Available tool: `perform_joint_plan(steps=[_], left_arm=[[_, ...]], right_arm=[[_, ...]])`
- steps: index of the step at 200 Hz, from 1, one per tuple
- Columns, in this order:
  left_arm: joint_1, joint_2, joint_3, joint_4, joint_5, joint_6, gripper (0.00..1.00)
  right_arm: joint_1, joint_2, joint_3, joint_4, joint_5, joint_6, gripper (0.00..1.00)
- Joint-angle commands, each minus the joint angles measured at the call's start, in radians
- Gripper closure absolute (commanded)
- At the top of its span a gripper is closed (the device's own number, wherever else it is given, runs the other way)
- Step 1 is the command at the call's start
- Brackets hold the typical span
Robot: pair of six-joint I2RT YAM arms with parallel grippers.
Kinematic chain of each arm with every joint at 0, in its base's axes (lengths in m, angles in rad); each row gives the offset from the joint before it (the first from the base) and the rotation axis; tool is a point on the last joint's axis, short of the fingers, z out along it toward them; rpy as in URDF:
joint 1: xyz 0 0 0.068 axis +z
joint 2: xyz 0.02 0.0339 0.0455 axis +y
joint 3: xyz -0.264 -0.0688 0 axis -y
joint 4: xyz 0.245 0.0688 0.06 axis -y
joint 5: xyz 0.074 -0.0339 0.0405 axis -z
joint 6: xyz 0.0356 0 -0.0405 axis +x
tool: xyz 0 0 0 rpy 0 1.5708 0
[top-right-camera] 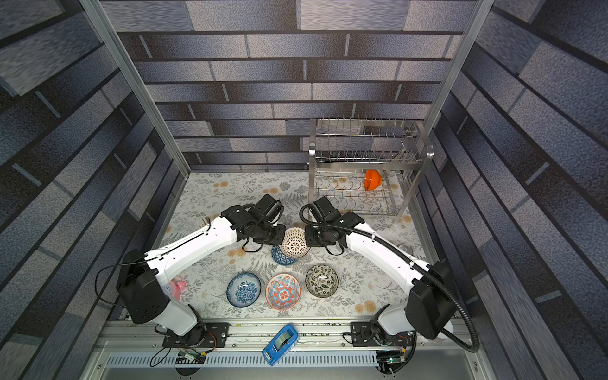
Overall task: Load bowls into a dish rack
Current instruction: Place the bowl in the dish rack.
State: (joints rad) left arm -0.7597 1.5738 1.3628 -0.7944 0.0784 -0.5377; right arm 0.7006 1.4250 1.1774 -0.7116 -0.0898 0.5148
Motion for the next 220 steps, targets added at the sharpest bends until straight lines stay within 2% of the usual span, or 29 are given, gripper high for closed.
perform_joint_plan(steps=[1,220], left_arm=[[-0.009,-0.015,0.050,0.003,0.011,0.018,1.00],[-0.014,-0.023,0.044,0.007,0.008,0.012,1.00]], right_arm=[[0.007,0.009,0.028,-0.031,0.019,-0.003,0.83],[0.007,0.031,0.030,-0.025,0.027,0.003,0.85]])
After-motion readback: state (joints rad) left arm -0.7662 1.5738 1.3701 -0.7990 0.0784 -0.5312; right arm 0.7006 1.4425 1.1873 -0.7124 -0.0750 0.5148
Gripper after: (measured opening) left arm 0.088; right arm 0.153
